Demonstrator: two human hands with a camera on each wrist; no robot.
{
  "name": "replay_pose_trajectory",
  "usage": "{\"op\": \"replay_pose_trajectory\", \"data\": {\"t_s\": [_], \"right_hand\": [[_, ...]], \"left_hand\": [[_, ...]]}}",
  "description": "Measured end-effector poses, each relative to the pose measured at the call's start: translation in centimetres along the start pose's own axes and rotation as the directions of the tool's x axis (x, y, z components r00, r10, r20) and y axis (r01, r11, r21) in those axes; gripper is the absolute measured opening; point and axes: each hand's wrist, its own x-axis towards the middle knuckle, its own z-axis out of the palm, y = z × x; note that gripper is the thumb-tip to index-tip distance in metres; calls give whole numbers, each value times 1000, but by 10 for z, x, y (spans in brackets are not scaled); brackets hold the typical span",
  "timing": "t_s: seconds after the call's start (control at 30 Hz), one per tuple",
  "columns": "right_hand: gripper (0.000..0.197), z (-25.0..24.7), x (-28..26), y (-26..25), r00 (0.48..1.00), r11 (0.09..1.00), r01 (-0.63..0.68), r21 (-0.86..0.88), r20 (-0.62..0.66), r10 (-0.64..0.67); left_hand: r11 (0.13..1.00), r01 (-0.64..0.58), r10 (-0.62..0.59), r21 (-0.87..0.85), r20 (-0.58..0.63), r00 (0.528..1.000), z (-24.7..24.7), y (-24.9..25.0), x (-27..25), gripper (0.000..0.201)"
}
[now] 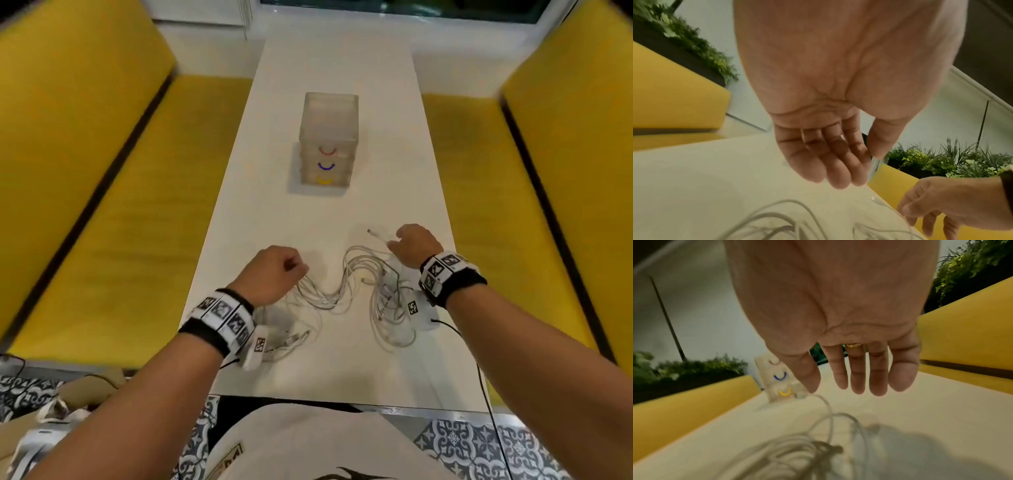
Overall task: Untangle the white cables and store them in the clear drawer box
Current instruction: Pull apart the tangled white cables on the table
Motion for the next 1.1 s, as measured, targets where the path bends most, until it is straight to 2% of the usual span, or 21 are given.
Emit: {"op": "replay_pose_trajectory", "data": {"t_s": [0.07, 0.17, 0.33, 0.4, 0.47, 0.63, 0.77, 0.87, 0.97, 1.03, 1.1], "right_hand": [[28, 0, 1, 2, 996, 999, -22, -47, 83, 26], [23, 0, 1, 0, 992, 1000, -14, 9, 127, 13], [22, -13, -11, -17, 985, 960, 150, 237, -115, -126], [20, -20, -19, -30, 959, 905, 279, 322, -150, -242], [23, -30, -28, -41, 921, 828, 388, 404, -188, -340], [12, -60, -47, -63, 871, 602, 477, 640, -253, -422], [15, -75, -53, -76, 862, 449, 461, 766, -266, -431], [24, -71, -52, -81, 872, 455, 405, 793, -186, -453], [31, -46, -51, -79, 879, 443, 318, 838, -85, -469], [33, -27, -52, -76, 885, 441, 272, 855, -41, -465], [36, -12, -55, -75, 884, 487, 236, 841, 22, -467]], "left_hand": [[999, -3, 2, -44, -19, 1000, 6, 5, 16, 26], [997, 3, -2, -76, 12, 1000, 20, 16, 40, 23], [992, -39, 40, -119, 7, 999, 35, 40, 61, 39], [975, -79, 75, -205, -25, 997, 37, 59, 64, 39], [949, -115, 97, -295, -77, 992, 35, 78, 68, 30], [836, -195, 44, -513, -291, 956, 14, 115, 79, 25], [791, -239, 36, -562, -348, 937, -8, 140, 77, 22], [721, -305, 31, -622, -411, 911, -33, 156, 75, 27], [555, -359, -12, -750, -439, 898, -64, 166, 75, 27], [528, -401, -16, -749, -481, 877, -84, 166, 75, 27], [519, -457, -33, -722, -551, 834, -105, 160, 73, 28]]}}
